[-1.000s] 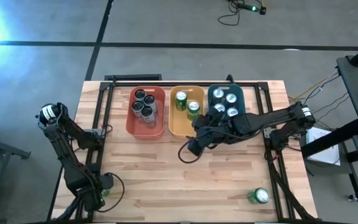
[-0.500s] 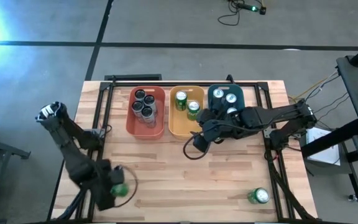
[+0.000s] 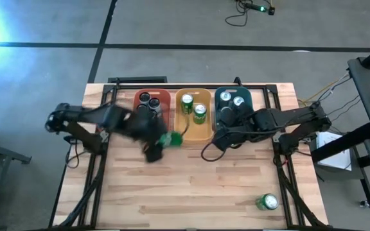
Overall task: Sort soda cans
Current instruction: Put the green soda can into the yellow bin
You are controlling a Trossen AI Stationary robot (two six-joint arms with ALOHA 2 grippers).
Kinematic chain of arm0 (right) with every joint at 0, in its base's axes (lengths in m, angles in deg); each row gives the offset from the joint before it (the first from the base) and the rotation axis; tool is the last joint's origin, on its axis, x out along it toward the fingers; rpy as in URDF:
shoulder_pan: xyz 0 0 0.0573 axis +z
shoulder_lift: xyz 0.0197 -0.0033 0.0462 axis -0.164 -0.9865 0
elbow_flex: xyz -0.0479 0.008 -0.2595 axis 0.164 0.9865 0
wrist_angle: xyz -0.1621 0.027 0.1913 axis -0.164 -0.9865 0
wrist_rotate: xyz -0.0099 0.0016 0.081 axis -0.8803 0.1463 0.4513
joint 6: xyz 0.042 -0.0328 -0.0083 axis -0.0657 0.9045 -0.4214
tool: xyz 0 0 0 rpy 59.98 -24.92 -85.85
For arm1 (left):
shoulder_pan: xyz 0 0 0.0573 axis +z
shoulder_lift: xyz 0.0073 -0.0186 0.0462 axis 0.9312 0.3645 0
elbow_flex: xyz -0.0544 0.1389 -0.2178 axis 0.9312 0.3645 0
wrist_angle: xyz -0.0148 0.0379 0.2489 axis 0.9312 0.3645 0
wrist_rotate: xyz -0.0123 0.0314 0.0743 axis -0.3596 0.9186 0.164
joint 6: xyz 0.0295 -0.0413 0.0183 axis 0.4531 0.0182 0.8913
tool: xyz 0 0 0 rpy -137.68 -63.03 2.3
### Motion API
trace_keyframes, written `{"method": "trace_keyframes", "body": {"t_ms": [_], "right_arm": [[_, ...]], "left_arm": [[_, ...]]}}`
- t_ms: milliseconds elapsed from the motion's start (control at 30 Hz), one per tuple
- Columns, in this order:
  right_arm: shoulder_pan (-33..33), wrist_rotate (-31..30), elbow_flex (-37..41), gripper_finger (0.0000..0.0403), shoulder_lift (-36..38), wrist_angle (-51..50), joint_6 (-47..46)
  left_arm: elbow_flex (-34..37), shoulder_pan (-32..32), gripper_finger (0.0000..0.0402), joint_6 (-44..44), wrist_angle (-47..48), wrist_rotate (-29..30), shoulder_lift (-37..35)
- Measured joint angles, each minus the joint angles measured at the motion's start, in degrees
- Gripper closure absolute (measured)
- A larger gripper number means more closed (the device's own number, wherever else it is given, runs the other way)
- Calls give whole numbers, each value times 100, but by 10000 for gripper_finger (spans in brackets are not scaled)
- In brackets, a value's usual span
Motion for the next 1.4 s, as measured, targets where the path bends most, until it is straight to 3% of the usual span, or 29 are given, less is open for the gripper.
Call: {"method": "trace_keyframes", "body": {"t_ms": [167,400,833,1400], "right_arm": [[134,-1,12,35,183,-555,-538],[461,33,145,35,330,-1089,-1599],[987,191,366,35,386,-1103,-2327],[1275,342,745,35,386,-1097,-2993]], "left_arm": [[-637,1240,124,1190,76,-3,718],[-1564,2012,124,1925,431,-52,1546],[-1888,2559,124,2465,543,-264,2919],[-1883,2930,122,2230,515,-445,3686]]}}
